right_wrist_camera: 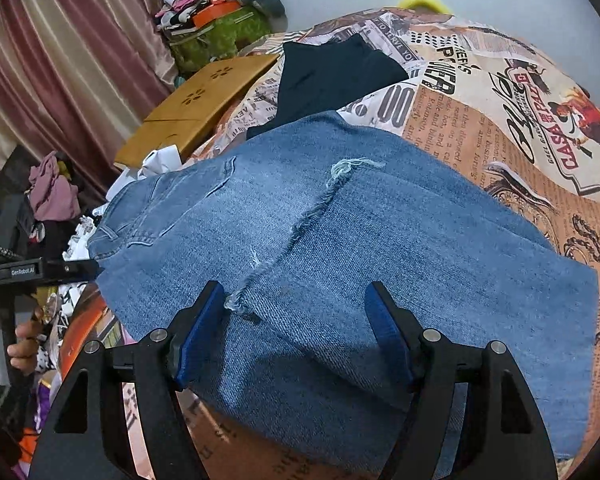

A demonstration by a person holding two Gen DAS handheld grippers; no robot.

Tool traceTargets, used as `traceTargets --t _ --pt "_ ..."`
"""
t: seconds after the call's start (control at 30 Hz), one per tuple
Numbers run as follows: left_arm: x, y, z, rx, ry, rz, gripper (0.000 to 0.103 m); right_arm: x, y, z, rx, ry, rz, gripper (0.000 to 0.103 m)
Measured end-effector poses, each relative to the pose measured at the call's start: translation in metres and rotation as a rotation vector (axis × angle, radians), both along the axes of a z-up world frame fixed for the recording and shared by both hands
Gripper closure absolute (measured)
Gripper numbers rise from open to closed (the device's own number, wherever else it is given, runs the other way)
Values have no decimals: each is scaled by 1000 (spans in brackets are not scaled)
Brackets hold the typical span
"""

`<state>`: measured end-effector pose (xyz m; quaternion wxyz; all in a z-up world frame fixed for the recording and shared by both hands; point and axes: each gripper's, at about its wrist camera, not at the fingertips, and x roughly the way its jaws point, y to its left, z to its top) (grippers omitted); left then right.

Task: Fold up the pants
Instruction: 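Grasp the jeans edge with the left tool and lift it, then fold the lifted jeans over the stack with the left tool and release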

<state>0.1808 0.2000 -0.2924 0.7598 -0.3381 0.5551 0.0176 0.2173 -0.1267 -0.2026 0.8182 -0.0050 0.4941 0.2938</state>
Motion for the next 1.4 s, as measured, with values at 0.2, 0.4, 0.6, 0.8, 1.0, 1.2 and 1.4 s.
traceTargets --t 0.2,0.4,0.6,0.8,1.0,1.2,1.4 --pt "6 4 -21 -138 -11 36 9 0 3 -2 -1 2 8 32" --pt "22 18 -37 -212 -29 105 12 2 2 -4 10 7 13 32" --pt "39 20 -26 -70 -40 87 47 2 2 -5 12 4 14 32" --pt "44 14 13 166 -121 61 75 1 0 -3 11 3 7 34" --pt "45 12 71 371 -216 70 78 -4 -25 14 33 -16 -34 34" --pt "49 -25 153 518 -379 37 79 -8 -74 38 36 -72 -118 34" --pt "59 -104 222 633 -570 -54 80 -13 -119 30 -40 -72 -175 34"
